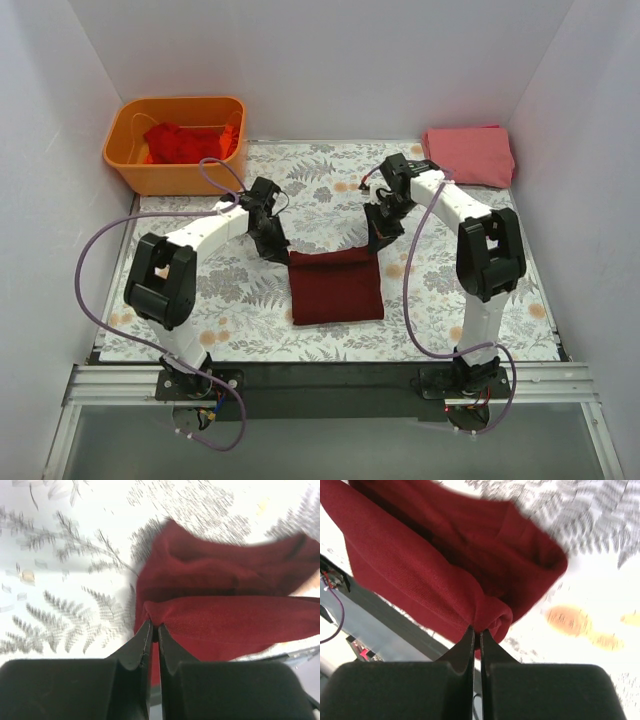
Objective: Fold and stack the t-shirts
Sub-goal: Fold the tshirt
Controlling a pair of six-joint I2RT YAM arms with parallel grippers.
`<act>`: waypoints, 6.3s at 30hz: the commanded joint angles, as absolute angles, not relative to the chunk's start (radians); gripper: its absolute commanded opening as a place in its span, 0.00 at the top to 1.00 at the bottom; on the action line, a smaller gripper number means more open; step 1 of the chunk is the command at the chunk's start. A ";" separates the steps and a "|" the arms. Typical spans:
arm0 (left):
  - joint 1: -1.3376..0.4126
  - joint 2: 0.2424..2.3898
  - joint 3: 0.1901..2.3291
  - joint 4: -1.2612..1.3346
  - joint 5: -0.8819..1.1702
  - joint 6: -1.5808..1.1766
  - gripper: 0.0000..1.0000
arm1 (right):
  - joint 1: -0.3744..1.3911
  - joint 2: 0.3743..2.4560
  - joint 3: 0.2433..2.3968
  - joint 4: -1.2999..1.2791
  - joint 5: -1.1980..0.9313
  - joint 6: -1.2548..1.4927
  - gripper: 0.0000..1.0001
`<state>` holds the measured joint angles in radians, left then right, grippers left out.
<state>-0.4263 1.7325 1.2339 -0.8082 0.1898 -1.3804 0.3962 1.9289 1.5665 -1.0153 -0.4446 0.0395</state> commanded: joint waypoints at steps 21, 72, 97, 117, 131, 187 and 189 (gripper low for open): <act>-0.408 1.721 1.301 -0.629 0.224 -1.304 0.92 | 0.350 1.809 1.387 -0.815 -0.362 0.106 0.99; -0.545 1.868 1.184 -0.175 0.330 -1.236 0.73 | 0.206 1.626 0.742 0.296 -0.785 0.431 0.63; -0.489 1.726 1.200 -0.179 0.322 -1.407 0.49 | 0.047 1.672 0.751 0.503 -0.983 0.678 0.56; -0.611 1.586 0.680 -0.202 0.321 -1.623 0.80 | 0.115 1.666 0.298 0.508 -1.023 0.631 0.48; -0.598 1.364 0.721 -0.201 0.309 -1.660 0.74 | 0.320 1.370 0.475 0.502 -0.954 0.782 0.40; -0.744 1.476 1.035 -0.437 0.051 -1.344 0.44 | 0.043 1.240 0.626 -0.246 -0.583 0.269 0.41; -0.830 1.529 1.109 -0.478 -0.048 -1.281 0.43 | 0.034 1.197 0.684 -0.339 -0.475 0.235 0.34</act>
